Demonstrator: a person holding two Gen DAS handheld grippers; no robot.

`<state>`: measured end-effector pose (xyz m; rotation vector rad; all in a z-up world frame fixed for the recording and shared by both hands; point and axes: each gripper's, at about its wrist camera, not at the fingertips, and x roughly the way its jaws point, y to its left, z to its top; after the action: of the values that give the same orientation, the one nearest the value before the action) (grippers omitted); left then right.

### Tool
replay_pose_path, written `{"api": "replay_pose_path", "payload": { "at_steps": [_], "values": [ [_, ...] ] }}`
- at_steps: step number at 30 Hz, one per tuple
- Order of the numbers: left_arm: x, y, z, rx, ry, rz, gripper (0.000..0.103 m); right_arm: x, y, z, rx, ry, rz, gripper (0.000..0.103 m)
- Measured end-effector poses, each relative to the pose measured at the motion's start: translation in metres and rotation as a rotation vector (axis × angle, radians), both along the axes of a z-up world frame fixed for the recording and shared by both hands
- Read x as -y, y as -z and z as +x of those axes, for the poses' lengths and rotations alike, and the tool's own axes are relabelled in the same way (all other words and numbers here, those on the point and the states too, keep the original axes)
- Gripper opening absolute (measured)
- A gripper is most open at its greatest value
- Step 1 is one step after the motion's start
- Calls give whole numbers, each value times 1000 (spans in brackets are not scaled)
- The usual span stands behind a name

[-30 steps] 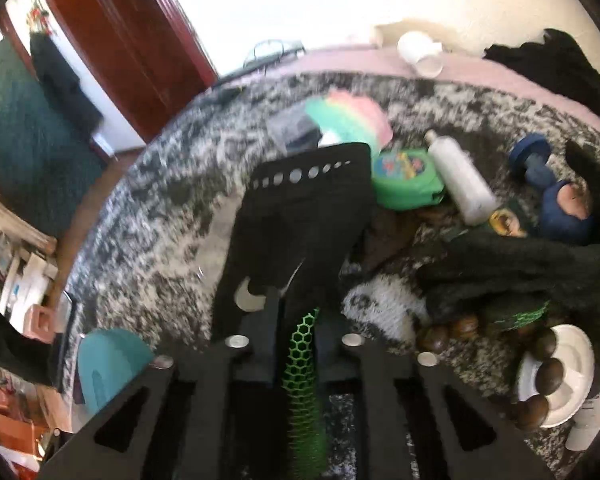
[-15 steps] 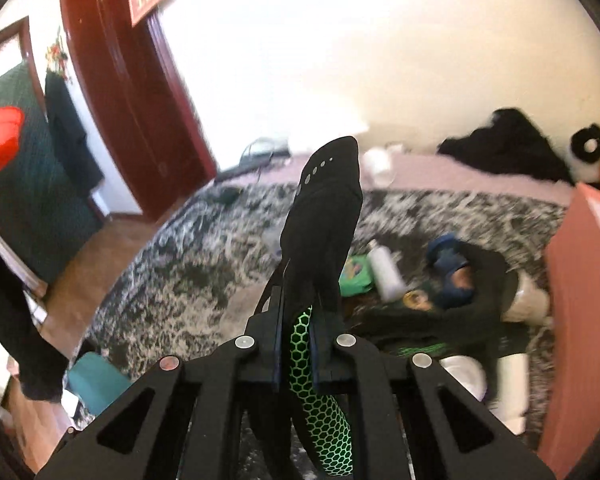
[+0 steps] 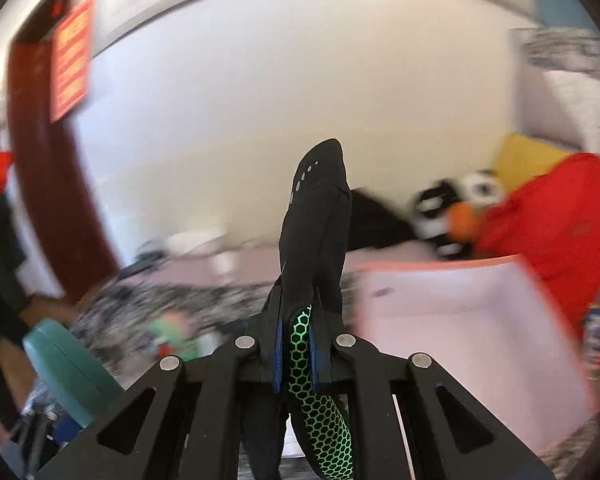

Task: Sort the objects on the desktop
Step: 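Carry insole and glove into the pink box and open both grippers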

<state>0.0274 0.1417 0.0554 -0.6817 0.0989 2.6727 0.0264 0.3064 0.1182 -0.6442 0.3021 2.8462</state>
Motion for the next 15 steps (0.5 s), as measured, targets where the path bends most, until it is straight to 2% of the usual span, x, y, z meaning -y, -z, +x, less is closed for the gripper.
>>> {"api": "replay_pose_path", "payload": {
  "at_steps": [4, 6, 8, 9, 10, 11, 12, 15],
  "values": [
    [-64, -3, -7, 2, 94, 3, 72, -73, 5, 21, 2, 135, -69, 10],
    [-93, 2, -9, 7, 137, -18, 73, -101, 12, 30, 18, 184, -89, 11],
    [-115, 7, -7, 5, 162, -32, 77, -124, 18, 36, 44, 219, -115, 17],
    [-125, 9, -5, 2, 171, -37, 82, -137, 22, 39, 58, 245, -141, 26],
    [-134, 10, -3, -3, 169, -41, 96, -146, 25, 42, 65, 266, -169, 57],
    [-139, 10, -1, -11, 151, -46, 102, -153, 26, 45, 62, 283, -197, 79],
    [-143, 10, 0, -15, 142, -47, 102, -160, 28, 49, 48, 310, -219, 103],
    [-146, 10, 2, 0, 139, -35, 102, -167, 23, 56, 17, 331, -194, 103]
  ]
}}
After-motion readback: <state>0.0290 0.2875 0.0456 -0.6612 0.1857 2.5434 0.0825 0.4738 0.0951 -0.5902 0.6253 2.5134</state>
